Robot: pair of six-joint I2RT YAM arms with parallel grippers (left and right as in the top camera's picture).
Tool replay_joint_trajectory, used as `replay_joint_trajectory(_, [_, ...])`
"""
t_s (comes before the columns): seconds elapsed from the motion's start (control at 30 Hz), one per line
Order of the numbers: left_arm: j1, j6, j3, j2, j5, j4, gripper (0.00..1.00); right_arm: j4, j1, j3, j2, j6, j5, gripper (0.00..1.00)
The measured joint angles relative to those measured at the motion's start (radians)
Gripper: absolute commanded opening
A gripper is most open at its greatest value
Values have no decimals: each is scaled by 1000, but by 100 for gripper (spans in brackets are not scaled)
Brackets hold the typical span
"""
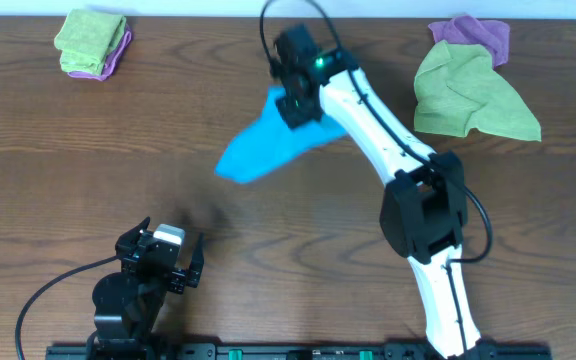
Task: Fold the cloth
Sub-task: 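Swing the hanging blue cloth and lay it down at center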
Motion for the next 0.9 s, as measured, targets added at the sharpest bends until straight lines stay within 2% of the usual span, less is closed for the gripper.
replay_joint_trajectory(0.13, [0,0,0,0,0,0,95,-43,18,177,-8,5,0,2])
replay_joint_trajectory(0.17, [0,0,0,0,0,0,95,-85,24,216,-13,7,0,11])
replay_joint_trajectory(0.2, [0,0,0,0,0,0,95,-151,31,251,-19,19,-2,32])
replay_joint_trajectory(0.23, [0,0,0,0,0,0,95,-238,37,277,-29,28,-10,63])
replay_joint_trajectory(0.27, [0,0,0,0,0,0,95,-336,45,289,-41,36,-27,84])
replay_joint_trajectory(0.33, [0,0,0,0,0,0,95,-497,58,296,-56,43,-69,99])
replay_joint_trajectory(0.4, [0,0,0,0,0,0,95,-608,72,285,-57,36,-98,99])
replay_joint_trajectory(0.5, [0,0,0,0,0,0,95,-620,89,258,-56,27,-113,99])
replay_joint_trajectory(0.63, [0,0,0,0,0,0,95,-524,97,218,-56,16,-96,99])
replay_joint_trajectory(0.77, [0,0,0,0,0,0,95,-406,90,85,-56,6,-51,96])
replay_joint_trajectory(0.9, [0,0,0,0,0,0,95,-360,77,-53,-53,-6,27,96])
